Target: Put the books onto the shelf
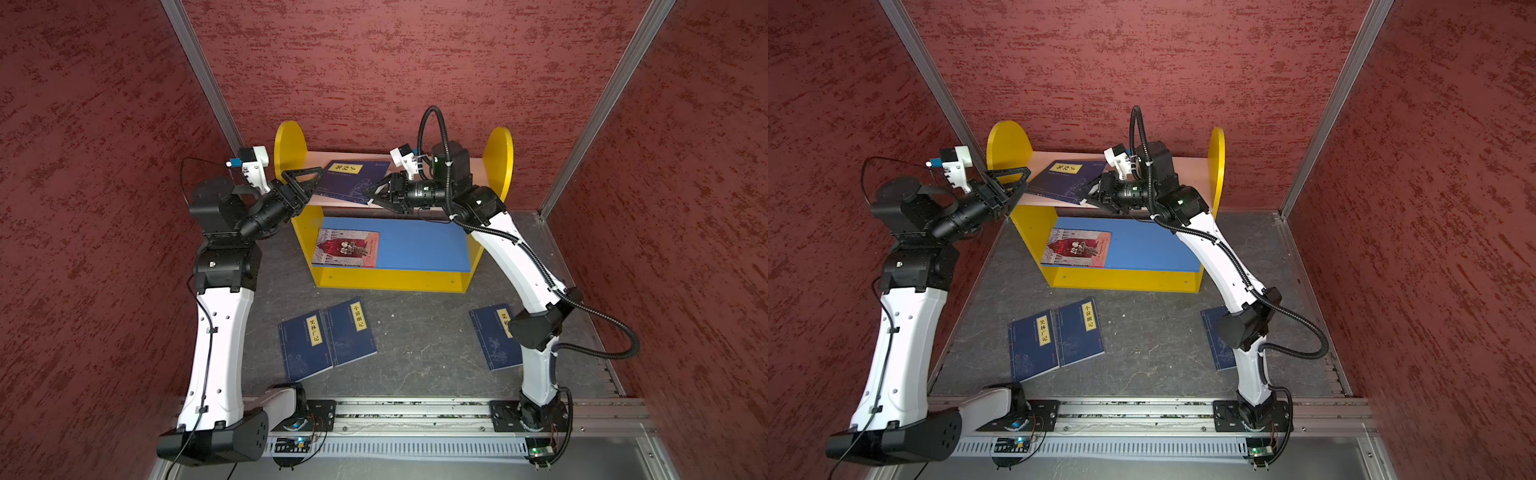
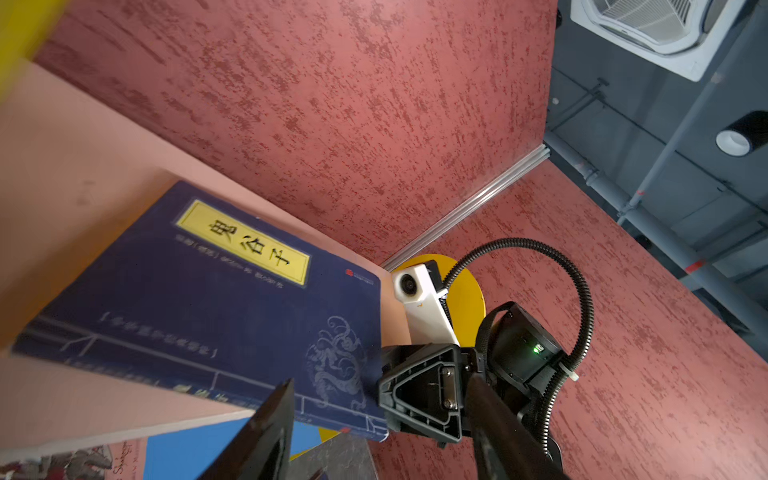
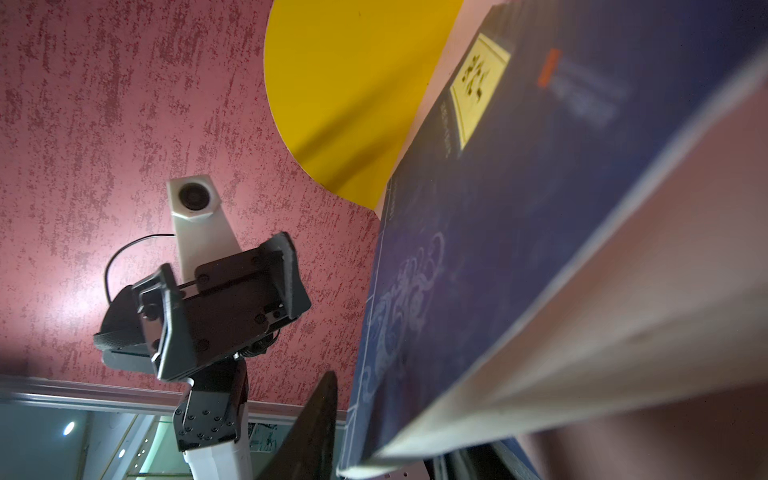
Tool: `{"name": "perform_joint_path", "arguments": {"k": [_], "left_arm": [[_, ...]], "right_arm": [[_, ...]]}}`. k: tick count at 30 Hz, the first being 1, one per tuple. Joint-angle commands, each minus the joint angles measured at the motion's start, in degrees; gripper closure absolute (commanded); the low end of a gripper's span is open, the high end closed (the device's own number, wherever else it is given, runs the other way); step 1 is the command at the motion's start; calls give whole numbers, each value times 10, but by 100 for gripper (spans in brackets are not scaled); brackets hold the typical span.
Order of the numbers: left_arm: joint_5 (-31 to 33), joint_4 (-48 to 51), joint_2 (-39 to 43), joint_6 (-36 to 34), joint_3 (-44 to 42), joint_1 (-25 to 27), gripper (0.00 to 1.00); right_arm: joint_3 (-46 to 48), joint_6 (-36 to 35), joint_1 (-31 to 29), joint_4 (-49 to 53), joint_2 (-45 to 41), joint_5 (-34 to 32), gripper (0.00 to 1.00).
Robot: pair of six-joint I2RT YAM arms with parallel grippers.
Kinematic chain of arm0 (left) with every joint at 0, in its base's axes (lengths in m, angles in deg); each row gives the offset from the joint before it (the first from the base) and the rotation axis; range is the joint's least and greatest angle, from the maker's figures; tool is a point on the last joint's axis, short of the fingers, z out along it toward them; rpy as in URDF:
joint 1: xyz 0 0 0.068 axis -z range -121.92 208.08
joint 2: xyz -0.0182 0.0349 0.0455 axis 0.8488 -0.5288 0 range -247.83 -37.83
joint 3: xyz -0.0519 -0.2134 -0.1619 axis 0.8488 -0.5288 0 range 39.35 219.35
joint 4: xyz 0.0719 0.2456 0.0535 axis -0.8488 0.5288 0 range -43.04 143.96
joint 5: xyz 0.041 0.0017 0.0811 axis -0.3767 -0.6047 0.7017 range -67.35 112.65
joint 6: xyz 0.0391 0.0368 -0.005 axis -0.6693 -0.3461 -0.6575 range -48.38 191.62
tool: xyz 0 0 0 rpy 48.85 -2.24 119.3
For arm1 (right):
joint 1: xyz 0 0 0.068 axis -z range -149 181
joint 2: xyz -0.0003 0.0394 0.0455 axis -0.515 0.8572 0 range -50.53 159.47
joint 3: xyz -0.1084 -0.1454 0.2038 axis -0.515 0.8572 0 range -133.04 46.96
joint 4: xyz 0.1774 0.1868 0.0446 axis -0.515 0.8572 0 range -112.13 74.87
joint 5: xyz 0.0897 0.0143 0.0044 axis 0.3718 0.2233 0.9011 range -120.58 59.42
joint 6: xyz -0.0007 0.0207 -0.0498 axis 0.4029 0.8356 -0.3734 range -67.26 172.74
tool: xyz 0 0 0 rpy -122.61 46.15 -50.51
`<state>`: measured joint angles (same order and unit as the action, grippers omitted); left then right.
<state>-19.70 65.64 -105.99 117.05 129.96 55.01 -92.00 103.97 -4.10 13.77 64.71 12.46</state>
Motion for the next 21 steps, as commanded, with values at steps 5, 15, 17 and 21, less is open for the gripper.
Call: {"name": "perform_joint_path", "arguments": {"k": [5, 15, 17, 21], "left_arm": [[3, 176, -40, -283, 106, 68, 34], [111, 281, -27, -485, 110, 128, 33], [150, 274, -14, -561, 95, 142, 33], [225, 233, 10, -675, 54, 166, 33]], "right_arm": [[-19, -10, 5, 6, -4, -8, 69], [-20, -9, 9, 0, -2, 1, 81], [-20, -9, 10, 0, -3, 2, 81], [-19, -8, 11, 0, -3, 6, 81]]}}
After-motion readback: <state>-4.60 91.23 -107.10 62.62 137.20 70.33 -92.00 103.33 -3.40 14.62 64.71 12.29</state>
